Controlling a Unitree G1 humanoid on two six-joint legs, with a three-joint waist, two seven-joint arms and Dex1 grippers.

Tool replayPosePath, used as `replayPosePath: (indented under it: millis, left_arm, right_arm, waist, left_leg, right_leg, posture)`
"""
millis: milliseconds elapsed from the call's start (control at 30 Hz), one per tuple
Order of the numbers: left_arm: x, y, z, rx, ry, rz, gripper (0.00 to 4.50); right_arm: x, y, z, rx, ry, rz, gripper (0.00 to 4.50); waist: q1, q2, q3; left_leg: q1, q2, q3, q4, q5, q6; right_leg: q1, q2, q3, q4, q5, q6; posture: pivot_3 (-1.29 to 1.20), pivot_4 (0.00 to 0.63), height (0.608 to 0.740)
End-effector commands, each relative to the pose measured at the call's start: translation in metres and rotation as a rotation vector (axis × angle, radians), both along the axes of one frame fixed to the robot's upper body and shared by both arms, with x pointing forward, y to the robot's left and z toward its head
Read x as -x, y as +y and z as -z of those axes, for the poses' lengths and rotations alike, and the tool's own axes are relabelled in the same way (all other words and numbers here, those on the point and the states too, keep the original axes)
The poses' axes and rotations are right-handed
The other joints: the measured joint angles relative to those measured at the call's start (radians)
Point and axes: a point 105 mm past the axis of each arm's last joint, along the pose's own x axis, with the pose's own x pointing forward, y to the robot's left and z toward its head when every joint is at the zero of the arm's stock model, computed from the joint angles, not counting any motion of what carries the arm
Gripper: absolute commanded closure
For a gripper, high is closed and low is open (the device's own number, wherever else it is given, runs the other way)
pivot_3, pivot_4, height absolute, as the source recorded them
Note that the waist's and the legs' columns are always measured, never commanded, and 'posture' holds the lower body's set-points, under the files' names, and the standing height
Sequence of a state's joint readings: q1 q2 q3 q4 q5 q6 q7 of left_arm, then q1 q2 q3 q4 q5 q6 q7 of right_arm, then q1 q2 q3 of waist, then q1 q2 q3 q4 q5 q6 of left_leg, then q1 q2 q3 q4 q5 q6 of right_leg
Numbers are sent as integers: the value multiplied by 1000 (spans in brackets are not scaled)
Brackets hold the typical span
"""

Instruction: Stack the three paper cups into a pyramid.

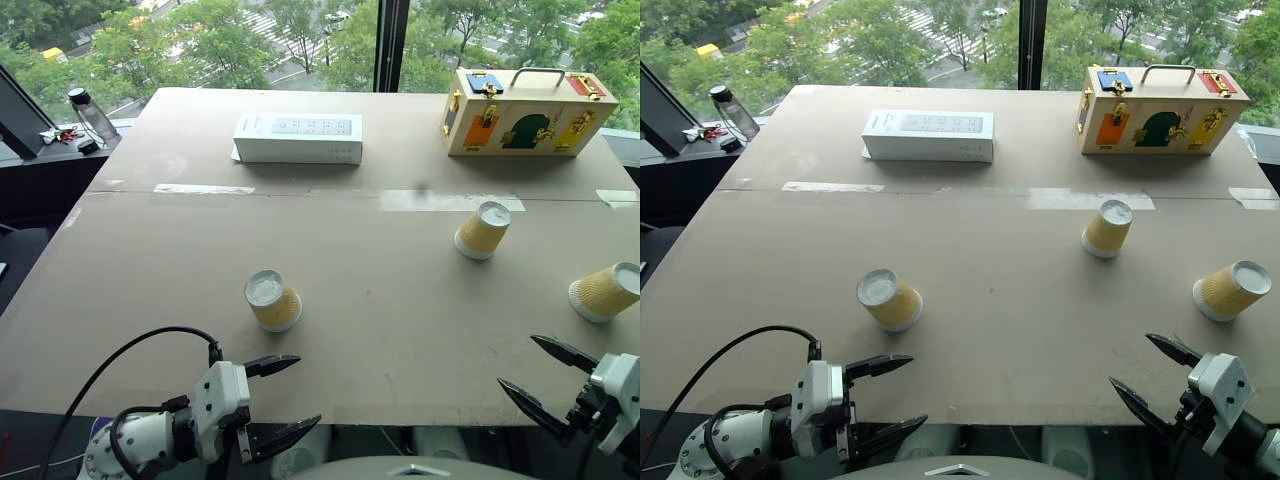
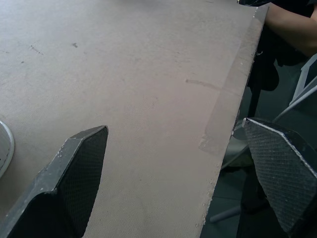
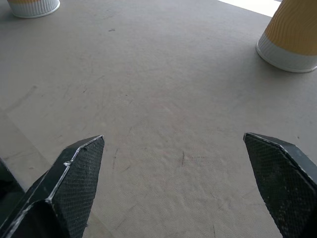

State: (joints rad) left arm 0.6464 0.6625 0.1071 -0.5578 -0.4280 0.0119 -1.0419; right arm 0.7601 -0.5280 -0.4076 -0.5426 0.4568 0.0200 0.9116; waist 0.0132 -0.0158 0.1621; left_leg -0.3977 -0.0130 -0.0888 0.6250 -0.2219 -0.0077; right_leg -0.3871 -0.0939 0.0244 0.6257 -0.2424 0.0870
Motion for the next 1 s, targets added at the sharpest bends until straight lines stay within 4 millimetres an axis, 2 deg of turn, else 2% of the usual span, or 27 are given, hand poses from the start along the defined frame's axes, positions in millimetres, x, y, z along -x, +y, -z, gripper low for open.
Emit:
replayPosePath:
  millis: [33,100,167,233,333,500,667,733,800,900,1000]
  left_arm:
    - [-5,1,-17,44,-28,-14,0]
    - [-12,8,-34,95,-64,-66,0]
    - [-15,16,-42,122,-74,-106,0]
    - [-19,32,-52,172,-73,-217,0]
    - [-12,47,-56,183,-45,-311,0]
    - [-9,70,-54,172,-2,-449,0]
    - [-31,83,-60,146,-34,-515,0]
    - [-58,80,-24,142,-12,-525,0]
    - [-75,74,-7,131,0,-513,0]
    - [-85,71,-2,113,-13,-466,0]
    - [-89,63,-1,105,-24,-399,0]
  right_arm:
    - [2,3,-5,6,-24,-29,58]
    - [2,6,-4,-19,-36,-57,58]
    - [1,13,-6,-42,-56,-87,58]
    - [-5,32,-17,-87,-100,-165,58]
    - [-7,54,-34,-121,-153,-276,58]
    - [-10,82,-55,-161,-192,-418,58]
    - [-10,94,-66,-169,-202,-494,58]
    - [-11,95,-69,-163,-204,-505,58]
    - [-12,95,-71,-160,-204,-506,58]
    - [-14,94,-72,-153,-206,-499,58]
    - [-14,94,-73,-149,-205,-490,58]
  waist:
    - [0,0,0]
    - [0,0,0]
    - [0,0,0]
    - [0,1,0]
    - [-18,-2,0]
    - [-12,-5,0]
    - [5,-5,0]
    - [10,1,-2]
    - [9,3,-3]
    - [-6,-10,-4]
    - [-8,-10,-4]
  left_leg:
    - [0,0,0,0,0,0]
    - [0,0,0,0,0,0]
    - [0,1,-1,0,0,0]
    - [0,1,0,0,0,0]
    - [1,3,1,0,0,0]
    - [0,2,0,1,0,0]
    - [0,0,-1,3,0,0]
    - [0,0,-1,3,0,0]
    - [1,-1,0,5,0,0]
    - [1,1,0,5,0,0]
    - [1,2,0,5,-1,-2]
  right_leg:
    - [0,0,0,0,0,0]
    - [0,0,0,0,0,0]
    - [0,0,-1,0,0,0]
    - [0,0,-1,0,0,0]
    - [0,1,-1,0,0,0]
    - [0,1,-2,0,0,0]
    - [1,1,-4,0,0,0]
    - [2,2,-5,0,0,0]
    - [4,2,-5,0,0,0]
    - [5,4,-5,0,3,-4]
    - [5,6,-4,0,3,-5]
  posture:
    - [0,150,740]
    - [0,150,740]
    - [0,150,740]
    - [0,150,740]
    - [0,150,740]
    - [0,150,740]
    - [0,150,740]
    - [0,150,740]
    - [0,150,740]
    - [0,150,740]
    - [0,150,740]
